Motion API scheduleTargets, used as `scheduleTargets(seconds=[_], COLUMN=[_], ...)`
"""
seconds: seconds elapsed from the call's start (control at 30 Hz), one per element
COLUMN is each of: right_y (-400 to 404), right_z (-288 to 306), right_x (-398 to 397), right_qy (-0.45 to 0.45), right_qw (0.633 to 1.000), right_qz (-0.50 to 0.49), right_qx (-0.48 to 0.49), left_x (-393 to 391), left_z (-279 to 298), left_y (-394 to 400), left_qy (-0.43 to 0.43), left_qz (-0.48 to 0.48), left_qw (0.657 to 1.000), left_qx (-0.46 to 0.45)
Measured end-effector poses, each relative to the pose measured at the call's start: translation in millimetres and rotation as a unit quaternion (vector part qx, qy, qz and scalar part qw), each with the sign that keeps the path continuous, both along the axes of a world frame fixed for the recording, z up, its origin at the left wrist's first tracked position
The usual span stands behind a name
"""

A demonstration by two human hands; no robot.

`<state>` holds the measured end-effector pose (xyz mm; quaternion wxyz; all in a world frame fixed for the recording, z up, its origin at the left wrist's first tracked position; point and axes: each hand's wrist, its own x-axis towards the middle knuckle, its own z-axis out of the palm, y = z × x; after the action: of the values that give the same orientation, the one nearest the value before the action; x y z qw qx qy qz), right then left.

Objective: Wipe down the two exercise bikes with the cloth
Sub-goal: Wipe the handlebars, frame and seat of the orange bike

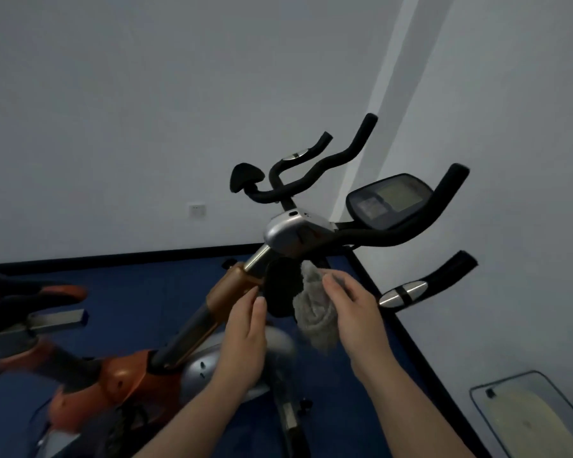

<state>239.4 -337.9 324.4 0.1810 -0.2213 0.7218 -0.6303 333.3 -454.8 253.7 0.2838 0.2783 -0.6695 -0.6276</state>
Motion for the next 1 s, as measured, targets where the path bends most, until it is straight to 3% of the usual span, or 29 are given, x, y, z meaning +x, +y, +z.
scheduleTargets(seconds=[0.1, 0.23, 0.4, 0.53, 0.7, 0.87, 1.0], right_y=[0.4, 4.9, 22.6, 44.0, 65.3, 84.2, 94.5], right_z=[6.8, 11.5, 9.2, 6.5, -4.6, -16.8, -25.5], right_x=[21.9, 47.2, 69.8, 77.8, 74.0, 71.5, 71.9], right_qy=[-0.095, -0.177, -0.057, -0.038, 0.082, 0.102, 0.080], right_qw=[0.993, 0.972, 0.992, 0.986, 0.985, 0.985, 0.990], right_qz=[0.046, 0.126, 0.105, 0.160, 0.151, 0.131, 0.100], right_qx=[-0.051, -0.092, -0.035, -0.028, 0.013, 0.036, 0.064], left_x=[30.3, 53.7, 81.4, 104.4, 126.0, 132.1, 129.5], left_z=[29.6, 55.2, 55.3, 44.7, 44.1, 38.6, 31.7], left_y=[8.7, 11.2, 17.5, 24.0, 21.6, 23.5, 31.8], left_qy=[0.059, 0.086, 0.048, -0.022, -0.083, -0.159, -0.146], left_qz=[-0.021, -0.149, -0.139, -0.169, -0.203, -0.168, -0.129], left_qw=[0.998, 0.985, 0.989, 0.985, 0.973, 0.962, 0.963], left_qx=[-0.015, 0.033, -0.015, -0.033, -0.073, -0.143, -0.185])
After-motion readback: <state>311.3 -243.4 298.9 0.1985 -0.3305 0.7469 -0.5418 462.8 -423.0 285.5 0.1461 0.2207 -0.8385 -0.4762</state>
